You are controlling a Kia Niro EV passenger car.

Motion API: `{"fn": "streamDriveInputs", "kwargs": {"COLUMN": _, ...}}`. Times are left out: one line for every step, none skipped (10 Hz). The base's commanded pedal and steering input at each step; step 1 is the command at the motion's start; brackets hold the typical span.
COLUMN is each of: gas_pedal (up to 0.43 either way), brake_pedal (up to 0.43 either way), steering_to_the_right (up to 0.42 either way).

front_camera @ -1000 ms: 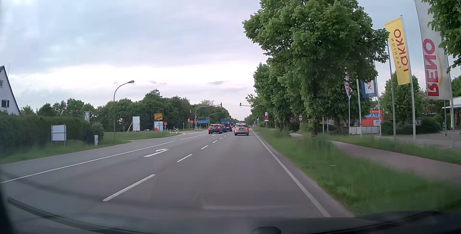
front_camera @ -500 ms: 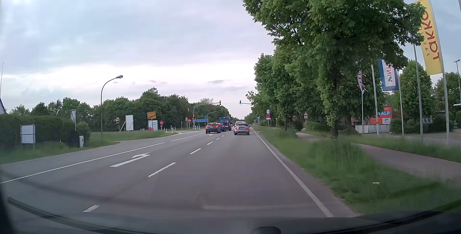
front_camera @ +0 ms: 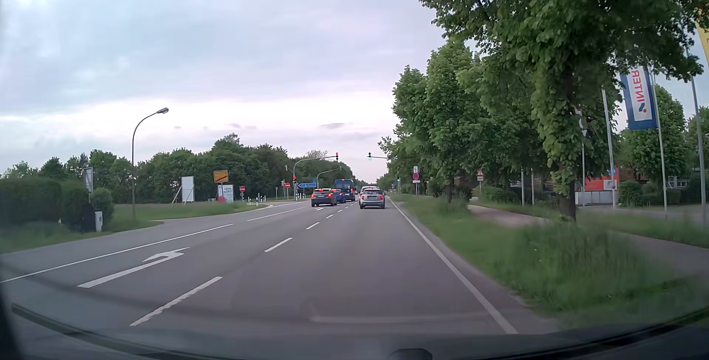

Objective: Follow the waypoints while adhering to traffic rules and regulations

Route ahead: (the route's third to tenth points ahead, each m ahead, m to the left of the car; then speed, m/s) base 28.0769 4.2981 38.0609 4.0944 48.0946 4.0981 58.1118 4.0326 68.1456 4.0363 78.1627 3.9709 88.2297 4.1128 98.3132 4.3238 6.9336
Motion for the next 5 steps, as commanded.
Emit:
{"fn": "streamDriveInputs", "kwargs": {"gas_pedal": 0.130, "brake_pedal": 0.000, "steering_to_the_right": -0.001}}
{"fn": "streamDriveInputs", "kwargs": {"gas_pedal": 0.130, "brake_pedal": 0.000, "steering_to_the_right": -0.001}}
{"fn": "streamDriveInputs", "kwargs": {"gas_pedal": 0.130, "brake_pedal": 0.000, "steering_to_the_right": 0.000}}
{"fn": "streamDriveInputs", "kwargs": {"gas_pedal": 0.130, "brake_pedal": 0.000, "steering_to_the_right": 0.002}}
{"fn": "streamDriveInputs", "kwargs": {"gas_pedal": 0.130, "brake_pedal": 0.000, "steering_to_the_right": 0.003}}
